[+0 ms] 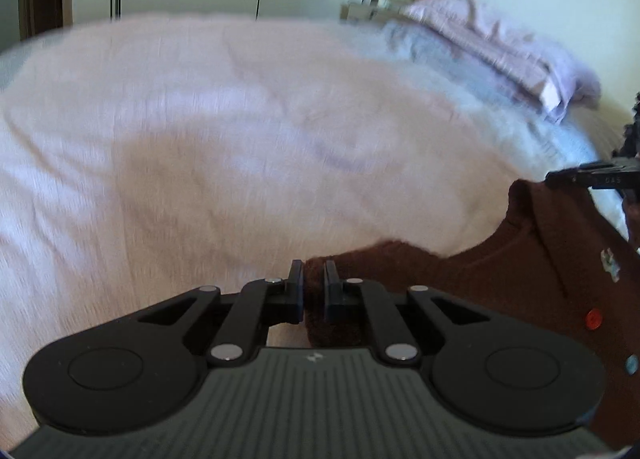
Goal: Fold clothes
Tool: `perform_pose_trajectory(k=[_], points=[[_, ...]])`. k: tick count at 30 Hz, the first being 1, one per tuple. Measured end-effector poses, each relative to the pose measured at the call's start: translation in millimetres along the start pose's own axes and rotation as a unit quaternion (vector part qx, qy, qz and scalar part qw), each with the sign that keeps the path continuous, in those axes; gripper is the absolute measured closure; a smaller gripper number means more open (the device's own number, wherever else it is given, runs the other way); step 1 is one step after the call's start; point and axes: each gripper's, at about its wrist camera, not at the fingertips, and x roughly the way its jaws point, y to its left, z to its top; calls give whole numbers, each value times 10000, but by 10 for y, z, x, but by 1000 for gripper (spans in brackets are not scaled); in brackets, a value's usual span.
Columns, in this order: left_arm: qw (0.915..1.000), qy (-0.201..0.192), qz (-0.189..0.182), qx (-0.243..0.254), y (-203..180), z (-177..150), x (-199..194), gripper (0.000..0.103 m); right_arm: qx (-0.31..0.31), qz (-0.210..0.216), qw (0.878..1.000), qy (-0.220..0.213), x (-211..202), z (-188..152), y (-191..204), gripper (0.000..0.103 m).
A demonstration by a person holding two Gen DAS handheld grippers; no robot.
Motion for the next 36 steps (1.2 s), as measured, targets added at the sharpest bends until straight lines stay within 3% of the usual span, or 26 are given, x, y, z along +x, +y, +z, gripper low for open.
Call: perform_pose_trajectory(k=[2,6,11,14,17,21,23,25,28,33,36], points=[[9997,162,129,-149,31,-69,60,85,37,-93,9995,291,129,-56,-28,99],[9989,14,372,-294,37,-161,-193,79,-81,-669,9972,323,-43,-131,60,55],[9993,-188,300,-83,-260,-339,-835,73,-89,-526,9984,187,-723,-365,326,55],[9998,-121,-59,174,-617,-609,-1164,71,178,-314,9992,142,-1195,-739,559,55],[9980,268,-275,499,-934,-961,-1296,69,531,-32,9984,165,-1651,-1265,757,55],[9920,749,-62,1015,-1186,-1385,-1363,69,857,384,9944,490,-2081,-1916,980,55],[9920,727,26,1027,-1264,-1384,-1468,69,823,427,9940,576,-2294,-2170,1079,55],[9922,678,54,1046,-1380,-1335,-1578,68,853,287,9953,360,-2565,-2339,1116,55],[9897,493,-127,1337,-1732,-1201,-1698,65,1385,202,9901,-79,-2883,-2526,1008,55],[9755,270,-882,2000,-2509,-1098,-1673,60,2133,34,9763,-357,-3029,-2694,815,55],[9508,309,-1403,2745,-3016,-1306,-1739,54,1945,40,9802,-376,-2988,-2717,931,55]])
